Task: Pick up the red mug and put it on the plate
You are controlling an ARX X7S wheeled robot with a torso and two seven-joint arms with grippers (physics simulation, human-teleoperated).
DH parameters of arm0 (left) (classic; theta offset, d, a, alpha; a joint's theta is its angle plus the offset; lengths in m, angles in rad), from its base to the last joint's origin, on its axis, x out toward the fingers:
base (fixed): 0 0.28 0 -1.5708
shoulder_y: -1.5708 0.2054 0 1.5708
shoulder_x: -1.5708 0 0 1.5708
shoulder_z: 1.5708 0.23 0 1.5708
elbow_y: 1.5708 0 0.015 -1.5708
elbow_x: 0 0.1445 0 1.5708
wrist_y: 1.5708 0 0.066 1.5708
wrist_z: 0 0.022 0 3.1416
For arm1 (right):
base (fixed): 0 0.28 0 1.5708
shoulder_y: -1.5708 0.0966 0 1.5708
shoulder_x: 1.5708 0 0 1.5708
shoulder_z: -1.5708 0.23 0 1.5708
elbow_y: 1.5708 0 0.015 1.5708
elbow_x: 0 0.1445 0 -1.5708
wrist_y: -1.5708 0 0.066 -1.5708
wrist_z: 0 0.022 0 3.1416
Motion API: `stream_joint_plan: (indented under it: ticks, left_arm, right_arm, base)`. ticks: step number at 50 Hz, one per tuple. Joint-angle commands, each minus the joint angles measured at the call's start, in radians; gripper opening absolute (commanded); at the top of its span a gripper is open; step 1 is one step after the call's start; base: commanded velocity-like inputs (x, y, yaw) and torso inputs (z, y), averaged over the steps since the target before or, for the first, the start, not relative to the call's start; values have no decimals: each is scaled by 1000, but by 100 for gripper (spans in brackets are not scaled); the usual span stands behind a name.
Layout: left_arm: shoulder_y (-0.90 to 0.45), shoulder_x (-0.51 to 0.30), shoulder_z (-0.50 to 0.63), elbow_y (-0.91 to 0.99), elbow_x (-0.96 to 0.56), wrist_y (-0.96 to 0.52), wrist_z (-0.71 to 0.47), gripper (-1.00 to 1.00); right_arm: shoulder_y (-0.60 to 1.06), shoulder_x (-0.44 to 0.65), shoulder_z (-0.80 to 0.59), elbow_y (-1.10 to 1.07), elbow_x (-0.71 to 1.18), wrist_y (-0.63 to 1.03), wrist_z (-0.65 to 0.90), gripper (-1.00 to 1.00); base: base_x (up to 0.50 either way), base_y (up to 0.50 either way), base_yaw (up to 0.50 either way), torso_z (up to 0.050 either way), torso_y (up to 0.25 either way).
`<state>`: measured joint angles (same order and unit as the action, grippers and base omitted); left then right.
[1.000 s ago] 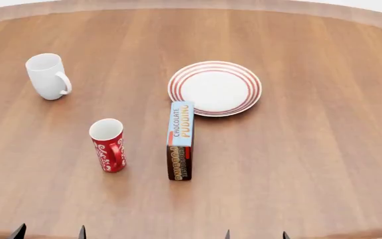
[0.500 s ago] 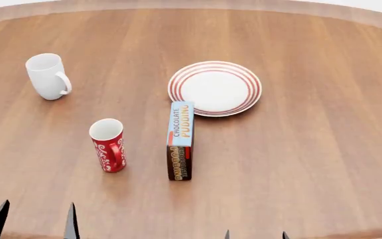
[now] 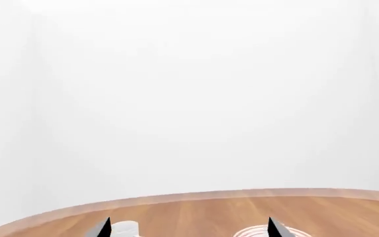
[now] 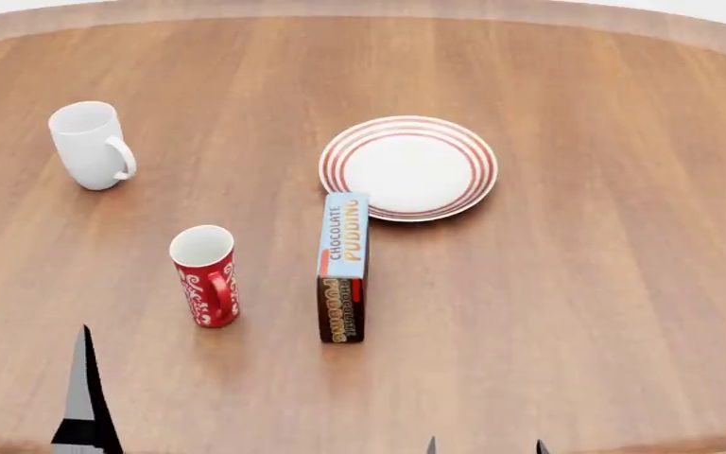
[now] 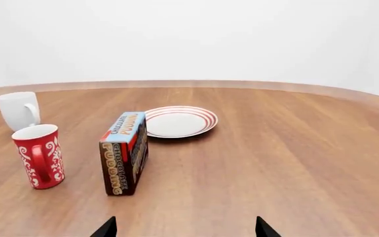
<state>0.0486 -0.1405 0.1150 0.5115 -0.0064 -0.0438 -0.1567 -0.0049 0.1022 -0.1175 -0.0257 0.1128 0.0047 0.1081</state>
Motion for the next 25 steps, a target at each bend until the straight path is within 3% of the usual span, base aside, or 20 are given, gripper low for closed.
stream_joint_plan:
  ticks: [1, 25]
  left_arm:
    - [4, -17, 8, 95, 12, -13, -19, 100]
    - [-4, -42, 14, 136, -28, -13, -28, 100]
  right_arm:
    - [1, 11, -13, 4, 12, -7, 13, 100]
    - [-3, 30, -32, -7, 43, -28, 26, 100]
  base:
    - [0, 0, 0, 0, 0]
    - [0, 0, 0, 0, 0]
